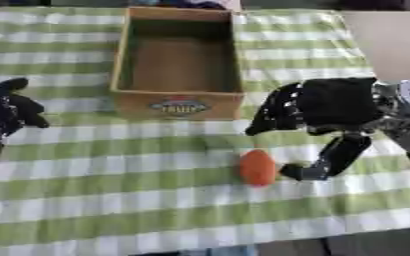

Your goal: Pick up objects on the table and place them in the box.

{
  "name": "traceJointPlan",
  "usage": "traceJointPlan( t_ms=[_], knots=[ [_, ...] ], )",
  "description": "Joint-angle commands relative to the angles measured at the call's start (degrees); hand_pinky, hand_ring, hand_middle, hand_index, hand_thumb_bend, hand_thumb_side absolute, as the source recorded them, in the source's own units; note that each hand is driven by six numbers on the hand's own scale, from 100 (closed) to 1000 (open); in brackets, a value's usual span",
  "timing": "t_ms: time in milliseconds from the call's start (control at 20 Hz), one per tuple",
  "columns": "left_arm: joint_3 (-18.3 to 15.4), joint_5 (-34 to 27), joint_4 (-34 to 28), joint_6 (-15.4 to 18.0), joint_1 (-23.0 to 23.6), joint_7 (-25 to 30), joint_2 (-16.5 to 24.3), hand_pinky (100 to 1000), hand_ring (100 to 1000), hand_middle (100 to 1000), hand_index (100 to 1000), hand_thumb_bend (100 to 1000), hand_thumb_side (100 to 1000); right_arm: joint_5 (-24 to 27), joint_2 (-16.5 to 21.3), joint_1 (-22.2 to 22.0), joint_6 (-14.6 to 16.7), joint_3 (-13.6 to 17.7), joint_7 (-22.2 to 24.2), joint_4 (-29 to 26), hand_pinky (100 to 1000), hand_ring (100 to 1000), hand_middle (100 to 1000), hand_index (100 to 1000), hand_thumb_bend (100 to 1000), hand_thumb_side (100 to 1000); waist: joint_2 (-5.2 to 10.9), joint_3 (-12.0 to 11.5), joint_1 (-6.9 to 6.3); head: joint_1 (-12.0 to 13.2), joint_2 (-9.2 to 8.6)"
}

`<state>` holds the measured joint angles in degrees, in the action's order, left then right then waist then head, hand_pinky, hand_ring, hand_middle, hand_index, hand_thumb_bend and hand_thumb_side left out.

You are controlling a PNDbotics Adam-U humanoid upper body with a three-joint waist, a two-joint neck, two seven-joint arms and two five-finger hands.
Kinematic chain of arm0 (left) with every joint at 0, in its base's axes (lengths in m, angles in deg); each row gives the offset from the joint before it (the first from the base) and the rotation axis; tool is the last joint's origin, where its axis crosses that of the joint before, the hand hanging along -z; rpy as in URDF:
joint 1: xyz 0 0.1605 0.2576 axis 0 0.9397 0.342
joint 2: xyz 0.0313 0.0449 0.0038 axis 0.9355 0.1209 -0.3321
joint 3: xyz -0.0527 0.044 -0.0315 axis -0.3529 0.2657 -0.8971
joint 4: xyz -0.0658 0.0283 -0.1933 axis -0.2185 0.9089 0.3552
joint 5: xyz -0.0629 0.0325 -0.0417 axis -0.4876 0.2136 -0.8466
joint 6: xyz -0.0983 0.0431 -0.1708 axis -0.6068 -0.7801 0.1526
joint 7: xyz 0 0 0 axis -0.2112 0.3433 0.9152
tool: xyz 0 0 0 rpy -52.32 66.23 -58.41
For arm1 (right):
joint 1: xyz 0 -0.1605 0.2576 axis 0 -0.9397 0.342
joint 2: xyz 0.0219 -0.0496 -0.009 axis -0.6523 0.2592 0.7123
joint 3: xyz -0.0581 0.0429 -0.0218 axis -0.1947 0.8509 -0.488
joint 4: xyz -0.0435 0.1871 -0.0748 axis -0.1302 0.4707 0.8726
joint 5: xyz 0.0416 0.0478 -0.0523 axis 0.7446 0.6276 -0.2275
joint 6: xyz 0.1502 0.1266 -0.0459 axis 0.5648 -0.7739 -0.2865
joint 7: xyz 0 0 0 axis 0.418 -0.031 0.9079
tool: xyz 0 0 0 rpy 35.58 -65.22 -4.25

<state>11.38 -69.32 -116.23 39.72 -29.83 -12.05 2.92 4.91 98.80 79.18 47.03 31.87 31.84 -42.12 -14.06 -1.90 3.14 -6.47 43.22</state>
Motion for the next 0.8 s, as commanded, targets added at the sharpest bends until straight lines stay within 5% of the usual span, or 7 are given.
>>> traceJointPlan(
  t_ms=[50,800],
  knots=[
    [0.01,0.31,-0.97,-0.19,-0.57,0.03,0.49,656,566,585,881,131,946,0.52,0.81,0.53,5.43,0.24,5.71,-0.61,782,797,777,966,197,904,0.92,-0.07,-0.13,-0.15,-0.59],
    [0.05,0.60,-0.97,-0.21,-0.66,0.17,0.31,657,566,585,880,131,950,-2.39,-0.84,-0.30,5.86,-0.10,5.59,3.06,781,795,776,943,187,902,0.72,-0.23,-0.38,-0.41,-0.68]
  ],
)
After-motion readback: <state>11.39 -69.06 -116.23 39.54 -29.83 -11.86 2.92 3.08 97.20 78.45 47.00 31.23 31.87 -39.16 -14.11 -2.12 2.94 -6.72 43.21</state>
